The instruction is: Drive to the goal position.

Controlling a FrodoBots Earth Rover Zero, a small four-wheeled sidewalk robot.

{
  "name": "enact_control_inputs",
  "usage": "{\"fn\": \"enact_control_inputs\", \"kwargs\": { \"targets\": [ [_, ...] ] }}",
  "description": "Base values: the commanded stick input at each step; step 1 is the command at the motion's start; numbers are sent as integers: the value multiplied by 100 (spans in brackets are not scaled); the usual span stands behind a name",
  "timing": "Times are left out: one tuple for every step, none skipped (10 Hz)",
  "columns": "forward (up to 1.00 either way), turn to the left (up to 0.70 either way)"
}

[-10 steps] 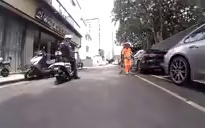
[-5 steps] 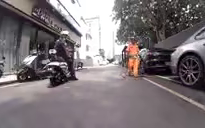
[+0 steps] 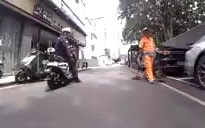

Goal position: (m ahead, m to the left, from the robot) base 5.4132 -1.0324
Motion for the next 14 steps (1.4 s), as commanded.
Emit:
{"fn": "enact_control_inputs", "kwargs": {
  "targets": [
    [70, 0],
    [70, 0],
    [70, 0],
    [70, 0],
    [70, 0],
    [70, 0],
    [70, 0],
    [70, 0],
    [70, 0],
    [70, 0],
    [70, 0],
    [70, 0],
    [70, 0],
    [70, 0]
  ]
}}
